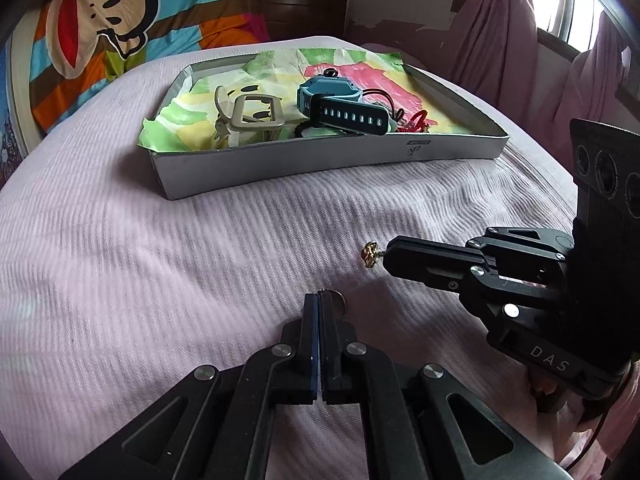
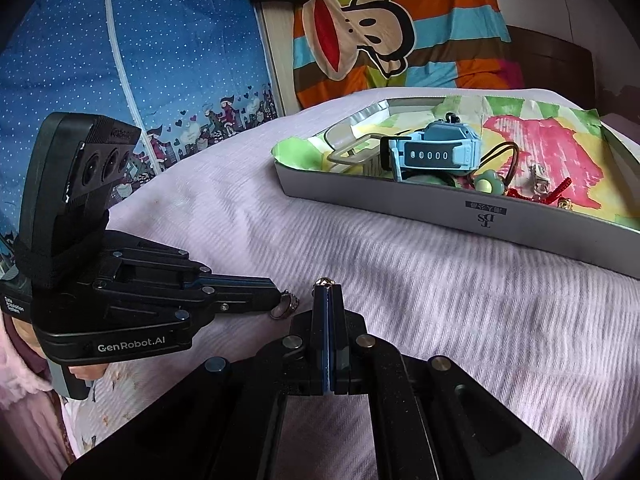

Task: Organize jewelry
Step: 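Grasp the gold earring with the right tool while the left tool grasps the dark ring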

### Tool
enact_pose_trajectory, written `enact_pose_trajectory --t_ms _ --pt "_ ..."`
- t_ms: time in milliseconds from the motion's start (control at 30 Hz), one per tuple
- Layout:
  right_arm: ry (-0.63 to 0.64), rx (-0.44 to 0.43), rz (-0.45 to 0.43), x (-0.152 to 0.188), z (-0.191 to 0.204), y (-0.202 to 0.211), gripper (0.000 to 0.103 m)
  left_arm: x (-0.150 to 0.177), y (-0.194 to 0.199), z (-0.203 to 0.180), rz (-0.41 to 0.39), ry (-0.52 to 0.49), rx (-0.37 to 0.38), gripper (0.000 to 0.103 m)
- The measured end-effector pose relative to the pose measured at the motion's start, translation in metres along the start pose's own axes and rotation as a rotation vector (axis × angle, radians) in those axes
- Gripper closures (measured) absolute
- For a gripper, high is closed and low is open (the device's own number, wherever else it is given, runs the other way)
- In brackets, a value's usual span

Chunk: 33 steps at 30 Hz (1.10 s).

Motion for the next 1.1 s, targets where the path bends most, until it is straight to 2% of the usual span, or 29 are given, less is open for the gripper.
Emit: enact_pose_trajectory --t_ms 133,200,233,267,333,800,1100 --pt "-0.008 0.002 -0.002 0.001 -0.002 0.000 0.102 0.000 0.002 0.001 -0.014 0.028 0.054 0.102" --pt "-0.015 0.001 -0.005 0.000 -0.004 0.000 0.102 0.000 0.005 0.006 -0.029 0.046 0.028 0.101" --pt "-0.018 0.001 -0.006 0.001 -0.005 0.000 0.102 0.000 0.004 0.006 -0.026 0.053 0.038 0.098" --pt "-0.021 0.001 -0.008 0.001 -0.005 0.001 0.102 0.000 0.003 0.007 -0.022 0.058 0.049 0.091" --pt "-0.027 0.001 -0.008 0.000 -0.007 0.001 0.102 0.002 0.000 0.008 -0.012 0.062 0.037 0.084" --pt "-0.050 0.000 -0.006 -0.001 -0.015 -0.003 0.102 0.003 -0.009 -0.002 0.019 0.044 0.088 0.084" --pt "-0.049 -0.001 -0.004 0.000 -0.015 -0.004 0.102 0.006 -0.017 -0.006 0.058 0.029 0.069 0.083"
Point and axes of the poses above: each gripper's, at about its wrist camera, not at the fingertips, and y roughly against the way its jaws point, z to its left, x to its underside, the point moved 8 cm from there along -y, roughly the way its jaws point, and after that the axes turned 6 degrees about x, right-handed, at the moved point
